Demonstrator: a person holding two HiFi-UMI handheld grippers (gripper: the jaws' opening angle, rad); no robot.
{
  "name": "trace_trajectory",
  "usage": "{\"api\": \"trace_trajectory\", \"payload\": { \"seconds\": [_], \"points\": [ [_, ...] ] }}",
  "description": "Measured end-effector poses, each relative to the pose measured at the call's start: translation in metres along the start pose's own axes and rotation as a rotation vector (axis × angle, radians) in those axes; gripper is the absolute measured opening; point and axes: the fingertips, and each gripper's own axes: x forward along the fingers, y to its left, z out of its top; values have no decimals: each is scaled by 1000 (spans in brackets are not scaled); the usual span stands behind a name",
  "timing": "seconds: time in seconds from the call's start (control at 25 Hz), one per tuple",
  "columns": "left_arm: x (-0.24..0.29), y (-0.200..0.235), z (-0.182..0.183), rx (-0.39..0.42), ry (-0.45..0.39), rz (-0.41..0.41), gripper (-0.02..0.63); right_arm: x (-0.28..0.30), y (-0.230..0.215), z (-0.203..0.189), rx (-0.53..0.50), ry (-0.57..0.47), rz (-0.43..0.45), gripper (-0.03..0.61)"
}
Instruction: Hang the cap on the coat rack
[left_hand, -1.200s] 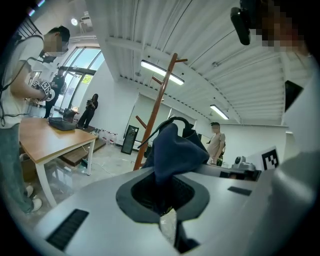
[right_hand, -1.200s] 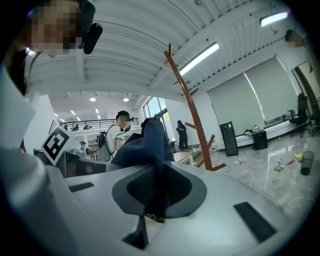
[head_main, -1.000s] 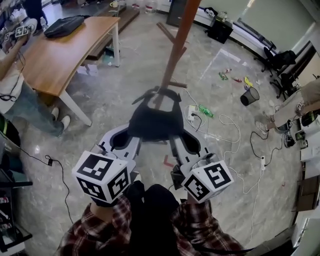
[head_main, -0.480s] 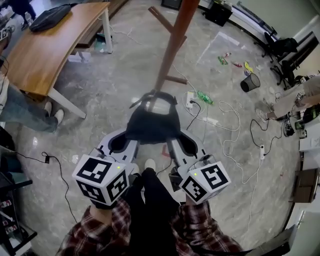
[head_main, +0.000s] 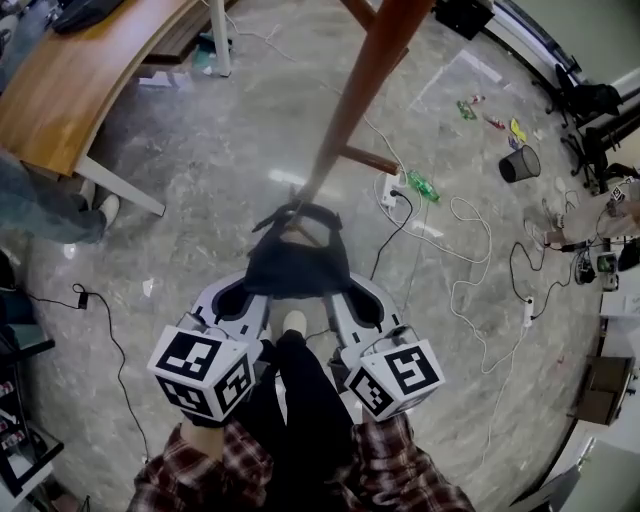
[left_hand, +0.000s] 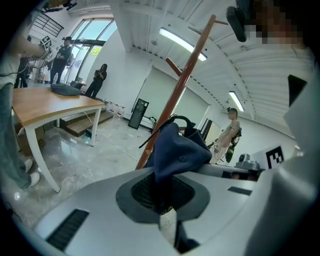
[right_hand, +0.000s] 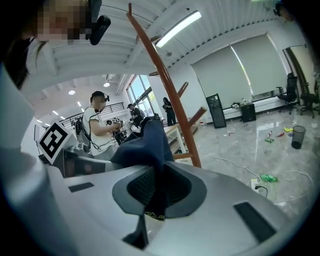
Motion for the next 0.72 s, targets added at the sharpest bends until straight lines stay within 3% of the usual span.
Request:
{"api": "trace_trajectory", "payload": {
  "seconds": [0.36, 0.72],
  "points": [
    [58, 47, -34, -36, 34, 25, 21, 50, -44, -47, 26, 31, -36, 26],
    [95, 74, -56, -37, 75, 27, 21, 80, -70, -76, -9, 63, -69, 26]
  ]
}}
